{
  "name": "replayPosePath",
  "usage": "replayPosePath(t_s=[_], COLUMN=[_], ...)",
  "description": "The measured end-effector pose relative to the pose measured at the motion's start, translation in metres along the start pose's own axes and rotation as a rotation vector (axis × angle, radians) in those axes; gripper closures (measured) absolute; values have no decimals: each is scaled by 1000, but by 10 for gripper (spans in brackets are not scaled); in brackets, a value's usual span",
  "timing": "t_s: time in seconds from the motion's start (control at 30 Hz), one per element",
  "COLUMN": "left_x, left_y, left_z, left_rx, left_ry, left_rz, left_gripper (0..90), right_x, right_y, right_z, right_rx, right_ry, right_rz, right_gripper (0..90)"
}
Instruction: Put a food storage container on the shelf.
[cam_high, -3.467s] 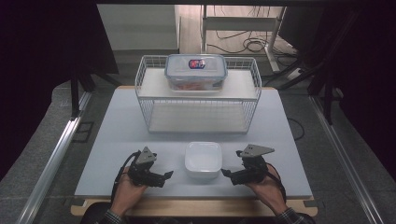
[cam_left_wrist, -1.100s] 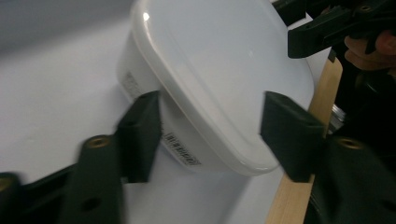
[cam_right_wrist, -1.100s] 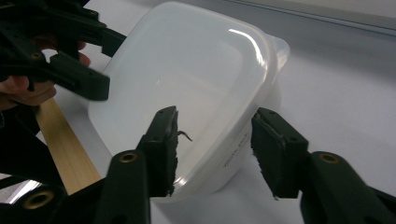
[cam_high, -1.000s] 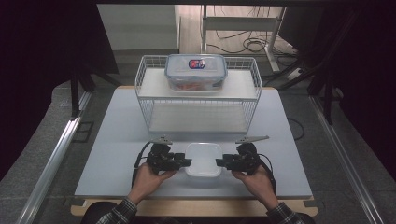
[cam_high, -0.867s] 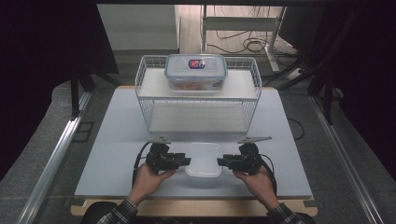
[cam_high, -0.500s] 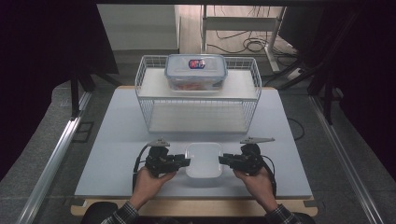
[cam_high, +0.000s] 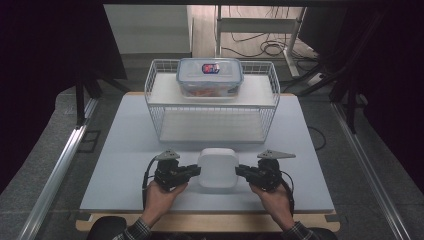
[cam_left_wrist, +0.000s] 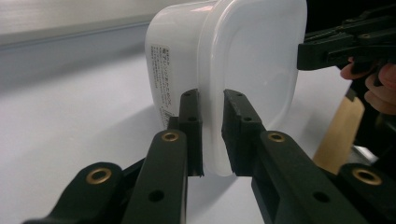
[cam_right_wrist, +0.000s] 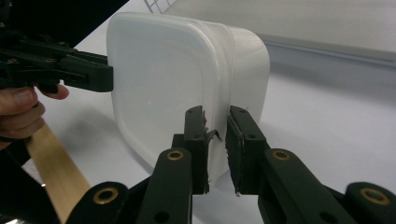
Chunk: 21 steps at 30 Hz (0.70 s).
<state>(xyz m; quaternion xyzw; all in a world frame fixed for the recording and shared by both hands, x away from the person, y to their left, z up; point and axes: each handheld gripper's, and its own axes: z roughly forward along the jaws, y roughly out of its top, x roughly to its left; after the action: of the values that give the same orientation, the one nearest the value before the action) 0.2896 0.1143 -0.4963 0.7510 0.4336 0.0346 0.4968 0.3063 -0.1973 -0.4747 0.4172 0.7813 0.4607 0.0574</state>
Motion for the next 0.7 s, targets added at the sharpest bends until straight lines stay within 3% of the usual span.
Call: replayPosePath(t_s=[0.13,0.33,0.5,0.7], left_x=[-4,-12,-18,-20], left_y=[3,12,19,29], left_z=[-4,-10,-17,-28], left_rx=[-48,-114,-187,-254], left_ry=[21,75,112,135], left_rz=[44,138,198,244], left_gripper=[787,786,787,788], right_x=[6,16,19,21], right_y=[2,9,18,30], right_z=[-4,-9,-12,-14], right_rx=[-68,-191,-266,-321], right_ry=[-28,-104,-116,-100], right_rz=[-73,-227,-296,-324], right_gripper=[785,780,778,776])
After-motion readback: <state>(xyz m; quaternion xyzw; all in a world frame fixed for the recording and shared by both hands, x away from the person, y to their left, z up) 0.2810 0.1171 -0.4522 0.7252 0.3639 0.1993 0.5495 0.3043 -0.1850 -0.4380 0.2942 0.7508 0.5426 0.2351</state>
